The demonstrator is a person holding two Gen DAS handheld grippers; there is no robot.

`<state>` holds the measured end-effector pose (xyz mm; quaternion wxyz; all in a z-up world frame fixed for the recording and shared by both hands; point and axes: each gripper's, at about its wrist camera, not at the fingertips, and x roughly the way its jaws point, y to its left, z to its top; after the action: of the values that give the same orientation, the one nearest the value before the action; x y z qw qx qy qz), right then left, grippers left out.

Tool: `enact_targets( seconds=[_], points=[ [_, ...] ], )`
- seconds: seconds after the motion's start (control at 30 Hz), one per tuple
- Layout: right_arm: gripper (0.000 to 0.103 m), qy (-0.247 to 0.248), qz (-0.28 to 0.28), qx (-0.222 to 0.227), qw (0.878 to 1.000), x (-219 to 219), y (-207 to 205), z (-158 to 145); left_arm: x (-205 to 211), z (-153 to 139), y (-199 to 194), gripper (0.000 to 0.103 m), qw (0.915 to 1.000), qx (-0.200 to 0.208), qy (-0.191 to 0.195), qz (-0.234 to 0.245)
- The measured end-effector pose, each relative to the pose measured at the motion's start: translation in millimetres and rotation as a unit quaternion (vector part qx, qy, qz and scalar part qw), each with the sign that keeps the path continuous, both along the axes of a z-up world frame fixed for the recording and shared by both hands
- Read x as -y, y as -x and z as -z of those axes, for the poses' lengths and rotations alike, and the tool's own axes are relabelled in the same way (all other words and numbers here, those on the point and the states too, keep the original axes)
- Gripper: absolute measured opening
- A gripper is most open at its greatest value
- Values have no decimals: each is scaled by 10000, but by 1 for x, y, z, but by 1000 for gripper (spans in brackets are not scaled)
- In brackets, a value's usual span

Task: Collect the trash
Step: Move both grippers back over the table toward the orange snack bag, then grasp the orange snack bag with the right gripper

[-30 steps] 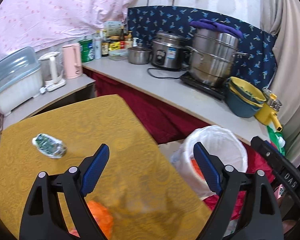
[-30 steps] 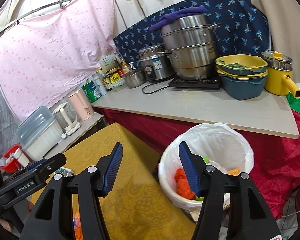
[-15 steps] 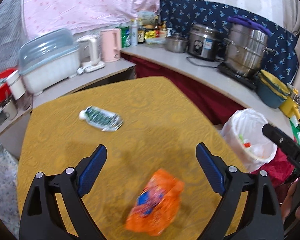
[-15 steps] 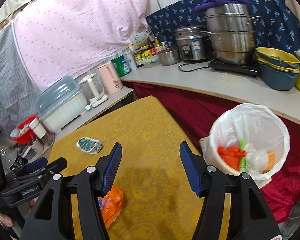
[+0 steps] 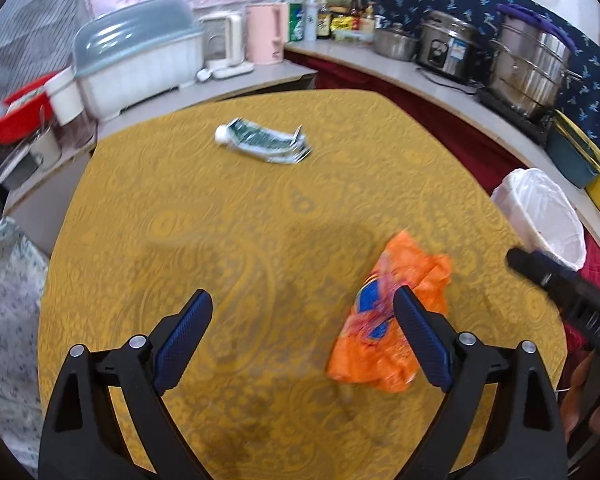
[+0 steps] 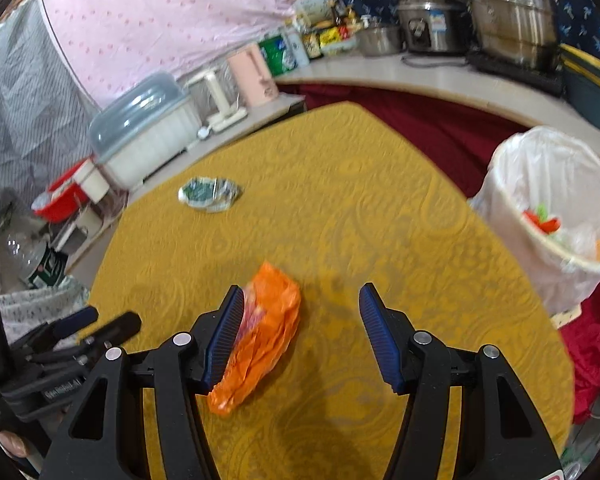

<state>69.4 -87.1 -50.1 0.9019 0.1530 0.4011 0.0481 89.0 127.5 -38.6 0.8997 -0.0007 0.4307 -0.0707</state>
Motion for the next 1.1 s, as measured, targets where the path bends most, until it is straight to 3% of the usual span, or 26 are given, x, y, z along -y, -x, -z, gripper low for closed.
enact_targets(
  seconds=[0.23,0.53,0.57,0.7,0.8,1.1],
  points=[
    [58,-116,-250,-491,9984,-26,-4,42,-20,11,1,88,9996,-92,17,-268],
    [58,-108,-475,-687,9964,-50,-22,58,-39,13,-17,90,9981,-144,104,-591],
    [56,-106,-475,-701,9964,-51,-24,59,-40,12,-21,90,9979,-137,97,-628],
    [32,-60,-466,-742,9961,-52,-34,65,-42,12,-34,91,9975,-139,86,-692],
    [19,-124,-474,-746,9960,-50,-41,65,-42,12,-48,92,9971,-155,121,-740],
    [13,-137,-313,-369,9987,-24,-65,41,-31,11,-109,92,9933,-271,582,-962]
  ],
)
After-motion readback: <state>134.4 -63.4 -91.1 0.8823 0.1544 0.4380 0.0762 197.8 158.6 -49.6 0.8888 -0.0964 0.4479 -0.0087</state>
